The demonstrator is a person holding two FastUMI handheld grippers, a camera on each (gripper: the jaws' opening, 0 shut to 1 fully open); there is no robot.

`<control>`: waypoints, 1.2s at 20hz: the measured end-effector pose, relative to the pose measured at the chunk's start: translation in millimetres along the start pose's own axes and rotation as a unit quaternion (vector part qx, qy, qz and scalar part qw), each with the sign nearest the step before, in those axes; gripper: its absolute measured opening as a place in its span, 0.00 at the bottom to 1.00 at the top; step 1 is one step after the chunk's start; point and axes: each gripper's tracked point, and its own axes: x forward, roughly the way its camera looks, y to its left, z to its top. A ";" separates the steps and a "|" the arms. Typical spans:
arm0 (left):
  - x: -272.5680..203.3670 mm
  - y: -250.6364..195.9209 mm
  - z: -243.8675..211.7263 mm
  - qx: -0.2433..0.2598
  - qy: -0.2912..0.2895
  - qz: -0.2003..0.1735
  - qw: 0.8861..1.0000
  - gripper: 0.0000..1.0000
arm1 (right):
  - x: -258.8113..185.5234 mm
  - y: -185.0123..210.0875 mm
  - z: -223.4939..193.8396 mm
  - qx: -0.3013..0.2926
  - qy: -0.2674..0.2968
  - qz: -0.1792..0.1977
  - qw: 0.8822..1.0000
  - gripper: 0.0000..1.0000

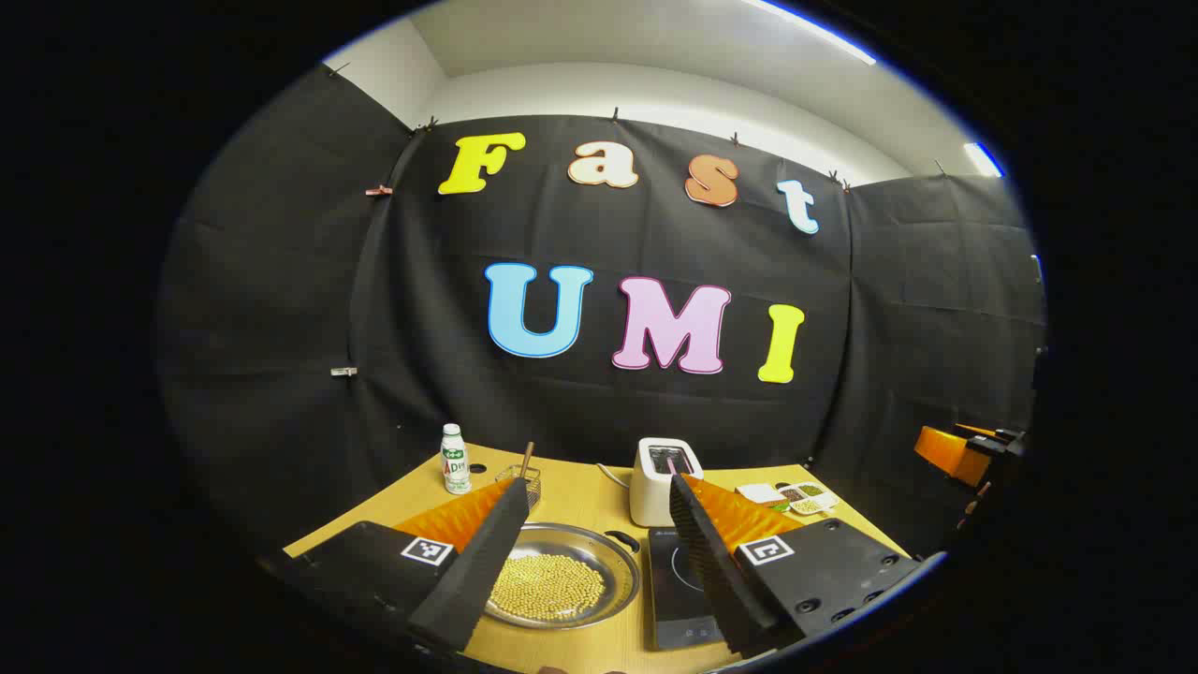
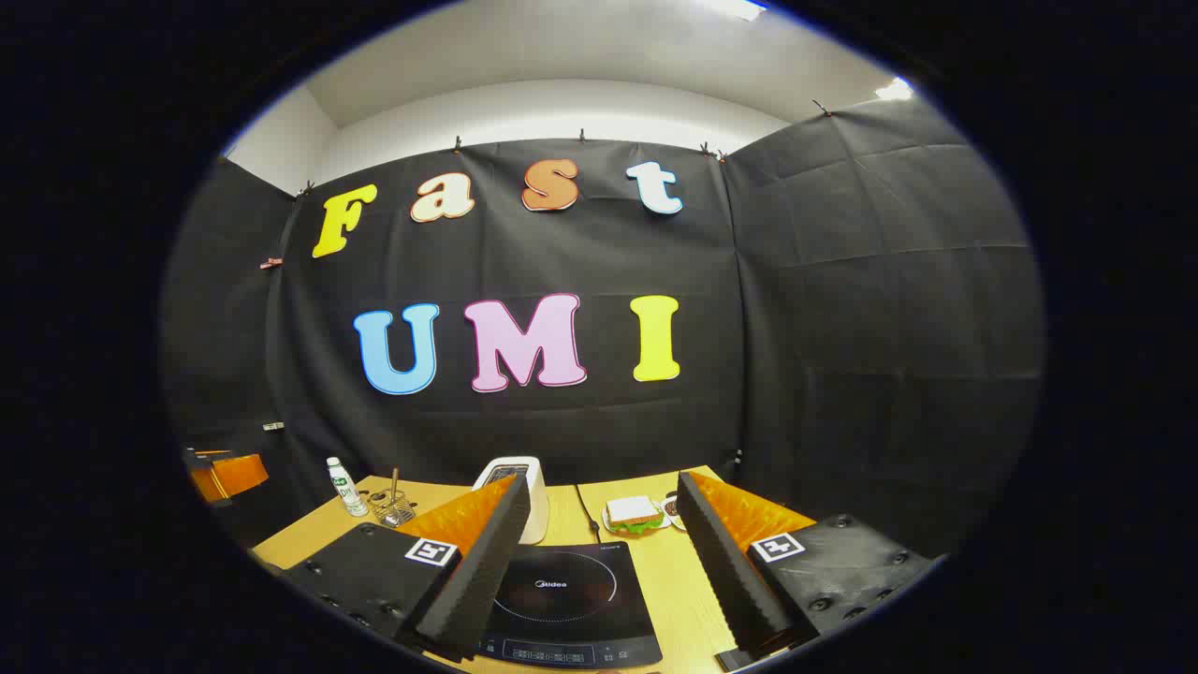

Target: First push the handle of the pot to place it horizontally, then grasp the pot with both hands and set it on the induction cooktop.

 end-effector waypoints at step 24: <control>11.5 17.8 -33.4 0.024 0.051 -0.028 0.998 0.95 | -2.6 39.9 11.4 -0.030 -0.003 0.030 0.999 0.98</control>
